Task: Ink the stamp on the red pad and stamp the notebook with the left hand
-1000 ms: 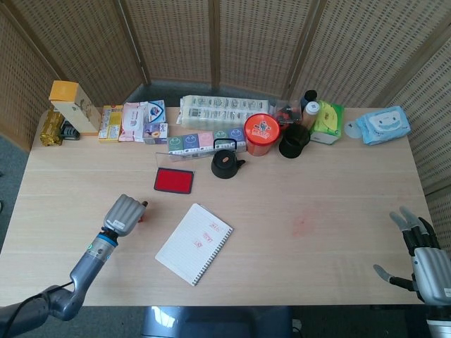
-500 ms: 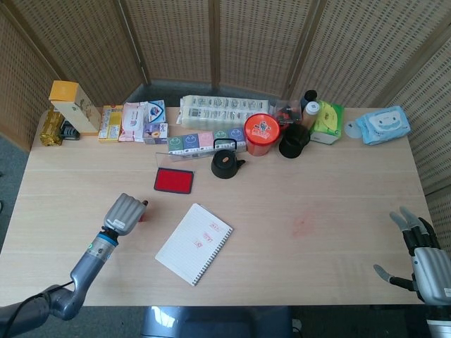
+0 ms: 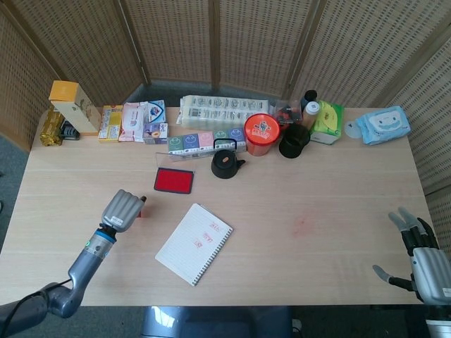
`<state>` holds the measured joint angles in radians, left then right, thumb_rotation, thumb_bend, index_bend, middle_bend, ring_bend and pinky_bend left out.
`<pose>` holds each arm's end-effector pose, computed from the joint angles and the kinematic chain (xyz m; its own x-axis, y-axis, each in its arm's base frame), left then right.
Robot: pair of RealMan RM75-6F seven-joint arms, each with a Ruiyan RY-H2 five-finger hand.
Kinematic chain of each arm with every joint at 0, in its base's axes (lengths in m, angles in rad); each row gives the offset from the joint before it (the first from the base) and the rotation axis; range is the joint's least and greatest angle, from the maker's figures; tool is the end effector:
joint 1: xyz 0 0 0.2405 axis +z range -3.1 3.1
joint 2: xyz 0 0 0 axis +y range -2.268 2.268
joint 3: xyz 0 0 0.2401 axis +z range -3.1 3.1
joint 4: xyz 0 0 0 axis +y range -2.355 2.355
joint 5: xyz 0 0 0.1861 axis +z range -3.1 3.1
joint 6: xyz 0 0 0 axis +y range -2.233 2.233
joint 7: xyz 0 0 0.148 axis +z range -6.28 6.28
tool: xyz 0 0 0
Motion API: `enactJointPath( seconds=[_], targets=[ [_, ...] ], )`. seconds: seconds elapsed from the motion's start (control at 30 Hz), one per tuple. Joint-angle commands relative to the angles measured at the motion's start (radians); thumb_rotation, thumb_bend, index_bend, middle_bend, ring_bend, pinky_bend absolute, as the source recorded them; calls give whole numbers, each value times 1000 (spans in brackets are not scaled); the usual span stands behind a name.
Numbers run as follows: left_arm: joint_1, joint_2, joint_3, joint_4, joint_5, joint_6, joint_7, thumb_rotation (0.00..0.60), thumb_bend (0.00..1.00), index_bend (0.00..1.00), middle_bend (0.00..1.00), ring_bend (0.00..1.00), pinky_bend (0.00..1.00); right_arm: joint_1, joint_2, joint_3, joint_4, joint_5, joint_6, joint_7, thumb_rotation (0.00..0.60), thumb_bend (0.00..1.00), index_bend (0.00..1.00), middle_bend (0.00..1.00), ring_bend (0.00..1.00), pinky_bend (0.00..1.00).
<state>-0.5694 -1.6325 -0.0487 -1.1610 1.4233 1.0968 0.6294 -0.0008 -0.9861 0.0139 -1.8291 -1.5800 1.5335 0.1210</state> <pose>-0.2143 0.3047 0.0004 0.8549 -0.0378 0.5174 0.4564 -0.4194 -0.7847 -0.2593 -0.1502 0.1928 0.2043 -0.0254 0.9786 -0.9789 -0.0090 0.2041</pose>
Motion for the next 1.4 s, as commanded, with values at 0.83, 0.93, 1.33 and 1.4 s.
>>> enactJointPath(
  seconds=[0.83, 0.93, 1.33, 1.4],
  targets=[
    [-284, -148, -183, 244, -209, -276, 77, 600, 386, 632, 1000, 1000, 1000, 61, -29, 63, 47, 191, -133, -12, 600, 95, 0, 0, 0, 0],
    [-304, -178, -180, 284, -214, -289, 70, 600, 386, 632, 1000, 1000, 1000, 66, -31, 68, 51, 202, -144, -9, 600, 95, 0, 0, 0, 0],
    [-325, -233, -157, 359, -218, -290, 48, 600, 385, 631, 1000, 1000, 1000, 70, -28, 69, 55, 204, -151, 3, 600, 96, 0, 0, 0, 0],
    [-327, -240, -150, 370, -216, -290, 50, 600, 386, 632, 1000, 1000, 1000, 68, -26, 68, 53, 201, -148, 5, 600, 95, 0, 0, 0, 0]
  ],
)
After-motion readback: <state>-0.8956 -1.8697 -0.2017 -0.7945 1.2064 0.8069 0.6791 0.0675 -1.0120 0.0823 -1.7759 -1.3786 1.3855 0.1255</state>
